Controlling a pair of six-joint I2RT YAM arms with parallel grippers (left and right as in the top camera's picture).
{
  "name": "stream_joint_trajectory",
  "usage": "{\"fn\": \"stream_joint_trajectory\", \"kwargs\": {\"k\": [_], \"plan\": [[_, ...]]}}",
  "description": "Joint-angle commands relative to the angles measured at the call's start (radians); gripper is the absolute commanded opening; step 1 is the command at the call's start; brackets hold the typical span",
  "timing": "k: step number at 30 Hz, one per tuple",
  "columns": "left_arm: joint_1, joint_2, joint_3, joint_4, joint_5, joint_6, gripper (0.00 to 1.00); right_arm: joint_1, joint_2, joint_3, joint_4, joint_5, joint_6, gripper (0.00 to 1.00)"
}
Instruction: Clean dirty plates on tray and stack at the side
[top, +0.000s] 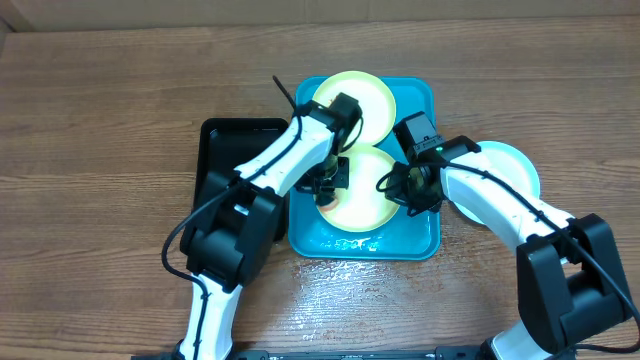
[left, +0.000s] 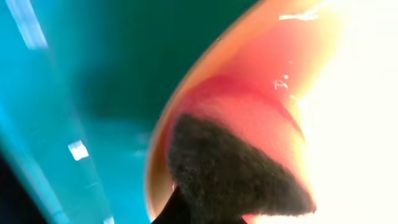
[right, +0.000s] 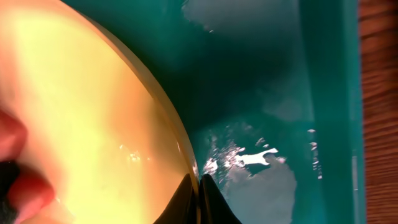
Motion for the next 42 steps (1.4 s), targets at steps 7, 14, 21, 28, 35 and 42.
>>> {"fn": "stream_joint_trajectory", "kwargs": {"k": [7, 14, 21, 28, 35, 42], "plan": [[-0.061, 0.013, -0.03, 0.104, 0.464, 0.12, 0.04, 0.0, -0.004, 0.026, 0.009, 0.005, 0.019, 0.04], [-0.053, 0.013, -0.024, 0.089, 0.379, 0.074, 0.04, 0.0, -0.004, 0.026, 0.003, 0.005, 0.019, 0.04], [0.012, 0.013, -0.021, 0.007, 0.09, -0.026, 0.04, 0.0, -0.004, 0.026, -0.008, 0.008, 0.015, 0.04], [0.032, 0.013, -0.019, 0.001, -0.054, -0.024, 0.04, 0.0, -0.004, 0.026, -0.007, 0.008, 0.016, 0.04], [0.032, 0.01, 0.031, -0.075, -0.114, -0.043, 0.04, 0.0, -0.004, 0.026, -0.007, 0.008, 0.016, 0.04], [0.031, -0.047, 0.129, -0.174, -0.087, -0.106, 0.04, 0.0, -0.004, 0.026, -0.01, 0.008, 0.016, 0.04]]}}
